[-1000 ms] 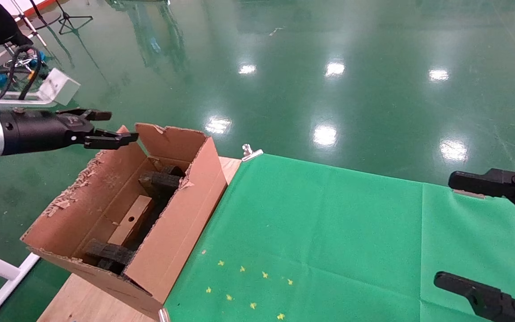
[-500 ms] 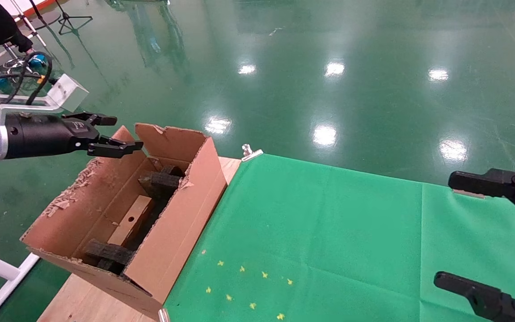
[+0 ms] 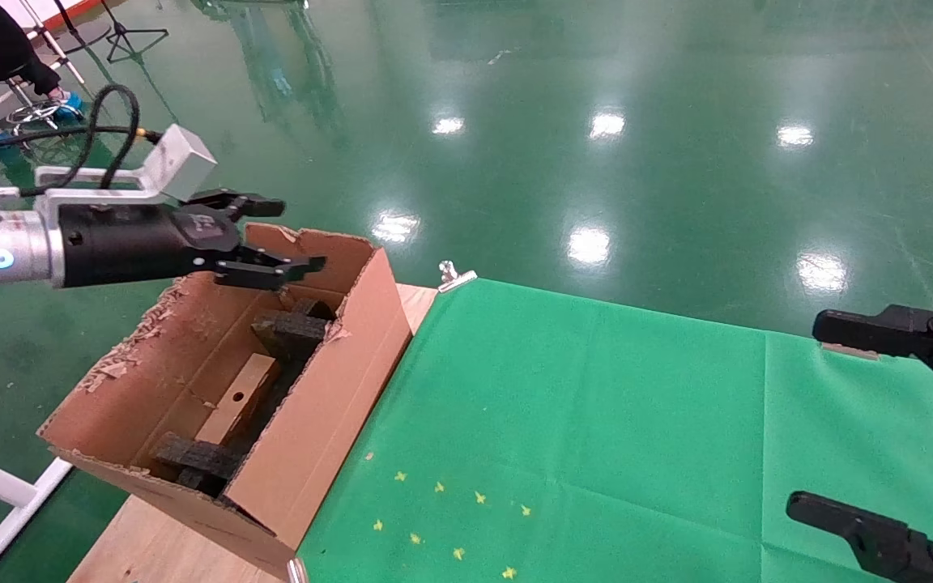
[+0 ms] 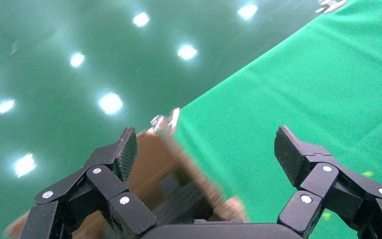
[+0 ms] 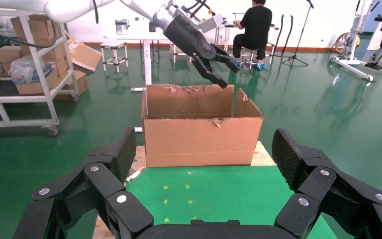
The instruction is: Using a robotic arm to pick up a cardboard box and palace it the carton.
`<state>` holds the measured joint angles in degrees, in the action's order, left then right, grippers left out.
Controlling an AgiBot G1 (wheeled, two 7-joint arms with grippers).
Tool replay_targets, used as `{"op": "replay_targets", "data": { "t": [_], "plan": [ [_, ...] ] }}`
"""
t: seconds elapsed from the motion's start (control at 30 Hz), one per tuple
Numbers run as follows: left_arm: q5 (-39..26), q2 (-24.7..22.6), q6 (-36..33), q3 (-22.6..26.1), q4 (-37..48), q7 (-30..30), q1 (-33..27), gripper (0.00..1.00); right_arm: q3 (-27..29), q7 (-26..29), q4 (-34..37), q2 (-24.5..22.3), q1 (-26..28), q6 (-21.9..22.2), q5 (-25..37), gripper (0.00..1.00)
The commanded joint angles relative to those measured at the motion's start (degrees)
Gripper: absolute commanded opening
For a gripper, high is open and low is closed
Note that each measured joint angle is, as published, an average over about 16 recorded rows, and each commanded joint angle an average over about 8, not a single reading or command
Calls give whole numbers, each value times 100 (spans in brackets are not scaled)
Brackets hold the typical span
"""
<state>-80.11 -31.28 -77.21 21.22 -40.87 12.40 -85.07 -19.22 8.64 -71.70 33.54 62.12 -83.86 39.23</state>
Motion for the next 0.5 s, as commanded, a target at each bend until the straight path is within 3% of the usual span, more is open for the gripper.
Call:
{"op": "replay_targets", "data": {
  "t": [0.03, 0.5],
  "plan": [
    [153, -15, -34, -21, -131, -7, 94, 100, 0, 0, 0, 0, 0, 0, 0, 100],
    [1275, -125, -283, -173, -1090, -55, 783, 100, -1, 0, 0, 0, 0, 0, 0, 100]
  ]
}}
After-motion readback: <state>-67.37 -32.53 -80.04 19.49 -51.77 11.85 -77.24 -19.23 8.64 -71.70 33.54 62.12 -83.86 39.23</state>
